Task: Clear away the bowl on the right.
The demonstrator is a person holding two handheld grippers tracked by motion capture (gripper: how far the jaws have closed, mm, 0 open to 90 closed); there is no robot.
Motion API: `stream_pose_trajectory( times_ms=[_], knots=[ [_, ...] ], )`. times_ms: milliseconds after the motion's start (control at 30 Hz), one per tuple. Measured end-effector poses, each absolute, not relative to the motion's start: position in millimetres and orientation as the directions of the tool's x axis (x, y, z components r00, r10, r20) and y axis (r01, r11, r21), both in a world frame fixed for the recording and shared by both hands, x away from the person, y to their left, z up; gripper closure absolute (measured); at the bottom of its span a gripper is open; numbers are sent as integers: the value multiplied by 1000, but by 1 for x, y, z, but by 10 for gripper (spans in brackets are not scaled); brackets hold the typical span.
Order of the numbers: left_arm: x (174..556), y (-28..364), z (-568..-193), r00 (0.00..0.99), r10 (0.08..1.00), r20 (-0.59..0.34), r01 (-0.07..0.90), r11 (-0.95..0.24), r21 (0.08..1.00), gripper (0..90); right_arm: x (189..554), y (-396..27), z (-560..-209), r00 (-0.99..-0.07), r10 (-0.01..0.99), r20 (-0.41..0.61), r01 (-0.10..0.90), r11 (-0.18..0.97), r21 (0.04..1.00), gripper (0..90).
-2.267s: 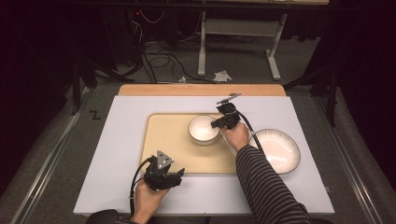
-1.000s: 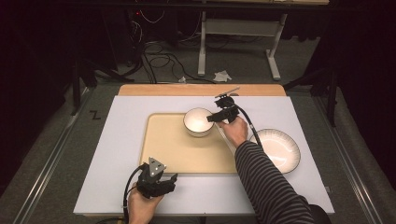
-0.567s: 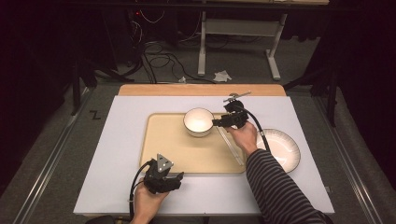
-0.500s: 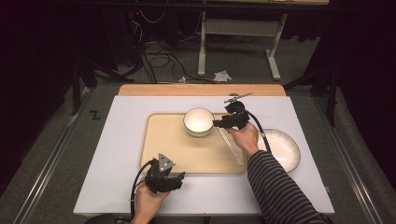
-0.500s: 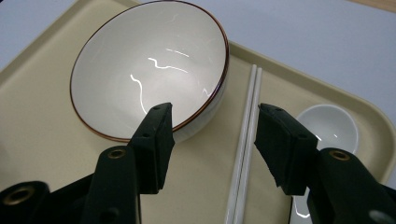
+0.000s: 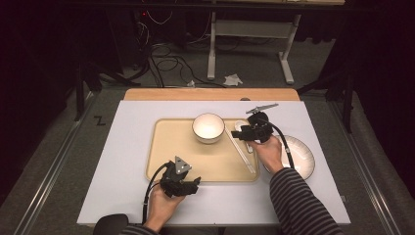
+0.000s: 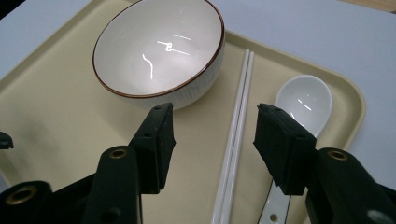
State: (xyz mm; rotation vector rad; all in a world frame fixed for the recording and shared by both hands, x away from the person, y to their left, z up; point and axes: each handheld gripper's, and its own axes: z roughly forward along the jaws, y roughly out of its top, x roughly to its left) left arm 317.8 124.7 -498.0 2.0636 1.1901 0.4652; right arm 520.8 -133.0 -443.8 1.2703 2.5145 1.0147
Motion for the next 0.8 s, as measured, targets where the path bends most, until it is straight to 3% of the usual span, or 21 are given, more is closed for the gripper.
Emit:
stream_pose_trajectory(
  times_ms=[800],
  knots=[
    [340, 102, -498, 583, 810, -64, 593, -371, 715, 323, 476, -184, -435, -627, 753, 201, 651, 364, 666, 477]
  ],
)
